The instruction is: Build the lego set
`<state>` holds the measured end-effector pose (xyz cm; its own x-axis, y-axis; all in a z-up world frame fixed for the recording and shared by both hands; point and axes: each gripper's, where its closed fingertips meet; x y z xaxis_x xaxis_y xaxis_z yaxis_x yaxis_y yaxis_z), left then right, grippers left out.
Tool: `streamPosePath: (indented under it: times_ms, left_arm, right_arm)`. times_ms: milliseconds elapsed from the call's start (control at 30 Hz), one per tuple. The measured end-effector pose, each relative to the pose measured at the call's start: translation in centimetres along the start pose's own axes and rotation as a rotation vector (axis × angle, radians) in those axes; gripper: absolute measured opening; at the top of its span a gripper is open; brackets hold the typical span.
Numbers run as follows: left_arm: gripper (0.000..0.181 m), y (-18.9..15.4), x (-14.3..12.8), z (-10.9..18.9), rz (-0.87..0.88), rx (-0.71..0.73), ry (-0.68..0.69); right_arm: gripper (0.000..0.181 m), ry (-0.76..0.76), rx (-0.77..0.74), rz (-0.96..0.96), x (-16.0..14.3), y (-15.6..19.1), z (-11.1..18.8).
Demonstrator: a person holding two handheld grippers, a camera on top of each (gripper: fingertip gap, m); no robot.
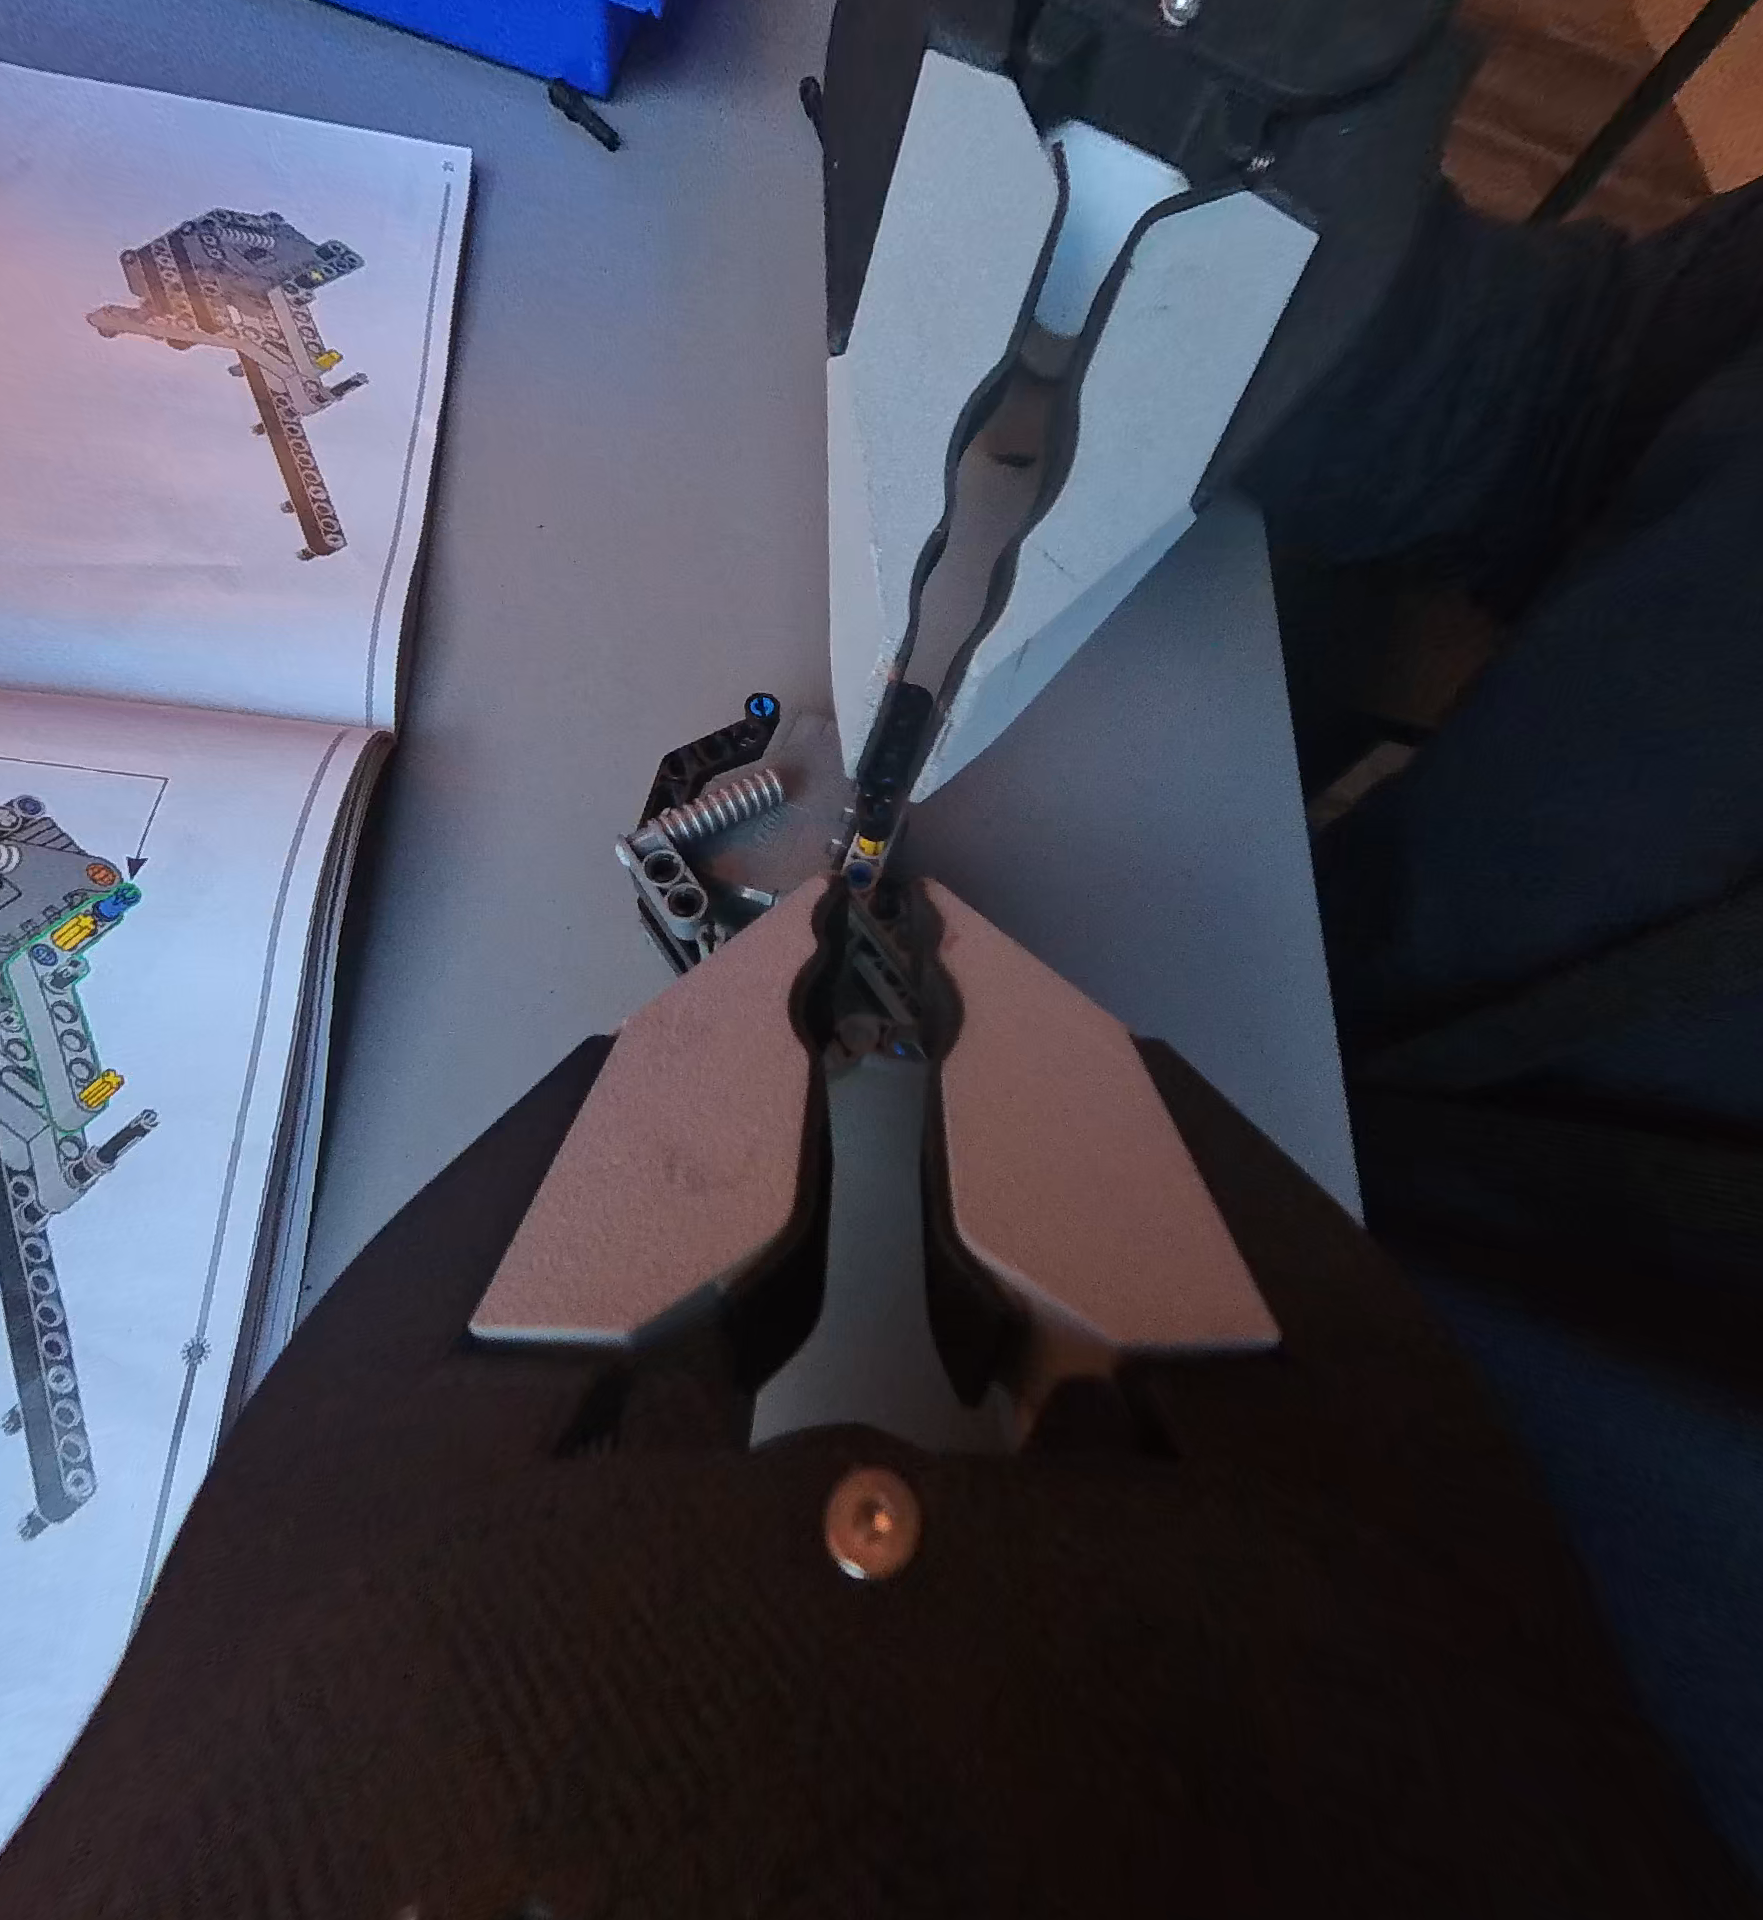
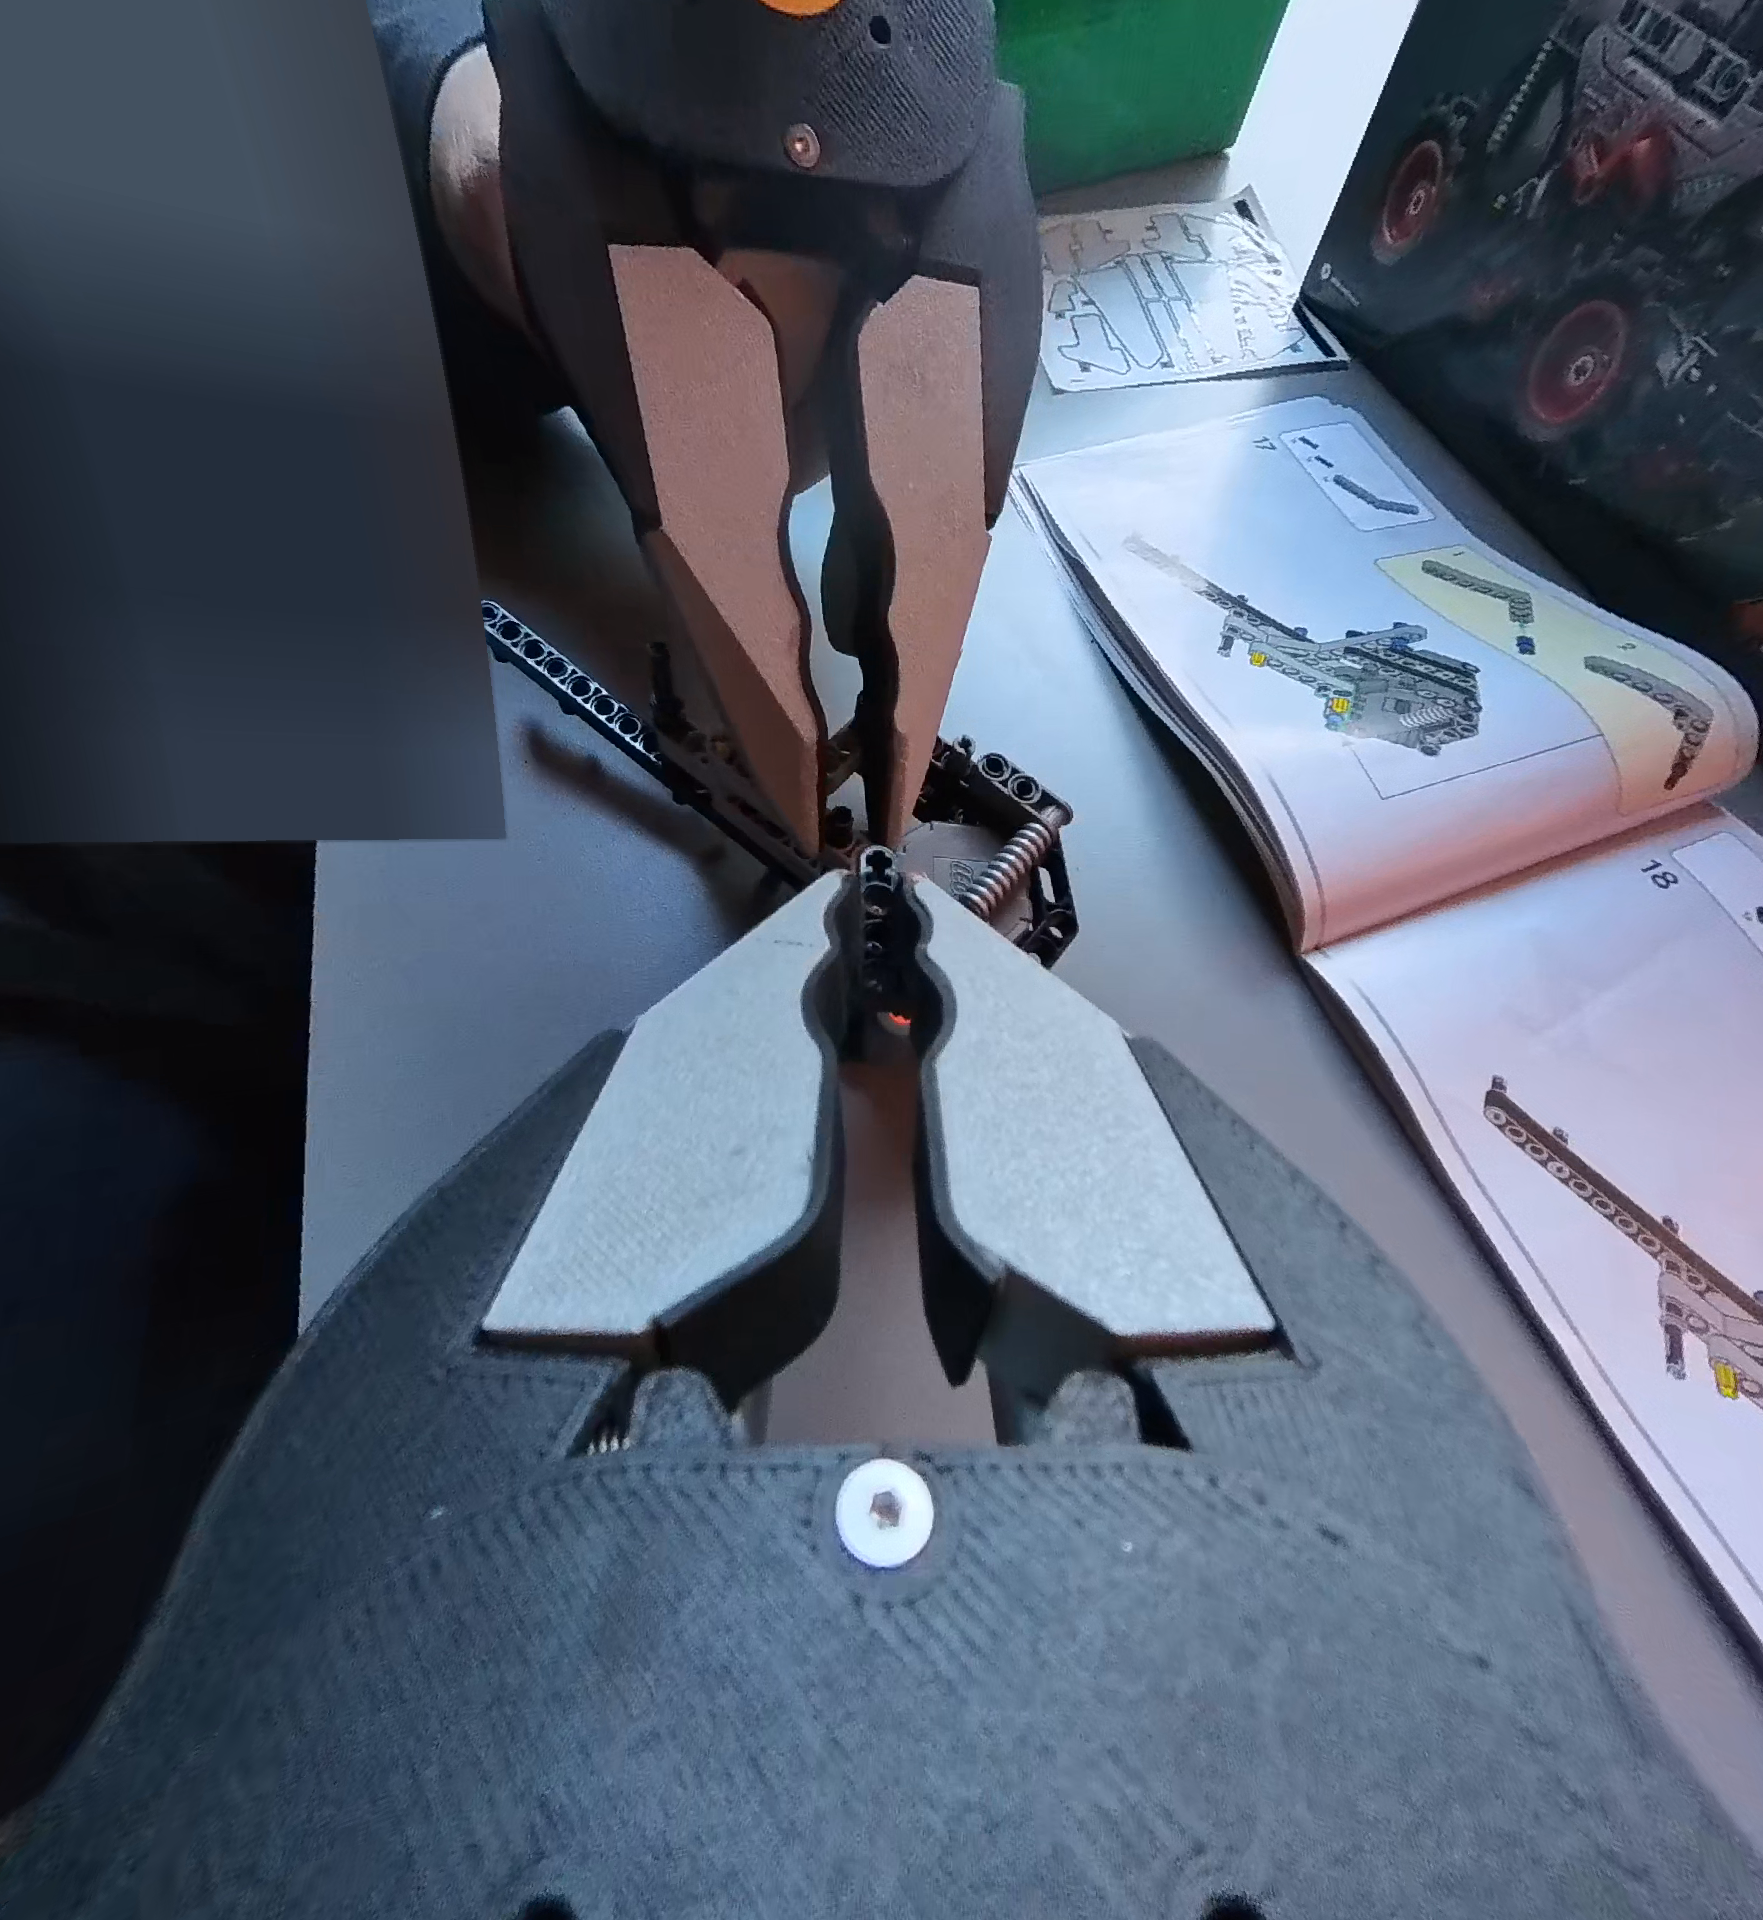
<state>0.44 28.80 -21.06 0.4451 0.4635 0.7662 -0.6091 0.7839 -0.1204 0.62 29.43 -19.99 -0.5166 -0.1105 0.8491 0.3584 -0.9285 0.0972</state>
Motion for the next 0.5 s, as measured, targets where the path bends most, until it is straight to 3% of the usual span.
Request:
streamPosePath:
  times_ms: [333, 500]
  left_arm:
    - [0.007, 0.02, -0.01, -0.05, 0.015, 0.010, -0.021]
    - [0.007, 0.04, -0.04, -0.02, 0.022, 0.013, -0.029]
  right_arm:
    - [0.004, 0.137, -0.032, 0.058, -0.28, 0.21, -0.15]
    - [0.004, 0.157, -0.105, 0.236, -0.16, 0.24, -0.23]
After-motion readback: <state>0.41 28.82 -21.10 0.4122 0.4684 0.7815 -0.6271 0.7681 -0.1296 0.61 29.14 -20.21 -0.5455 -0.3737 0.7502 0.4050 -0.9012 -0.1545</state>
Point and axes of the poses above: each gripper's, where its closed fingertips meet, z back along the fingers, x out of its top, y = z × x across the jaws, and after that the axes turned 10 degrees about x, right-handed
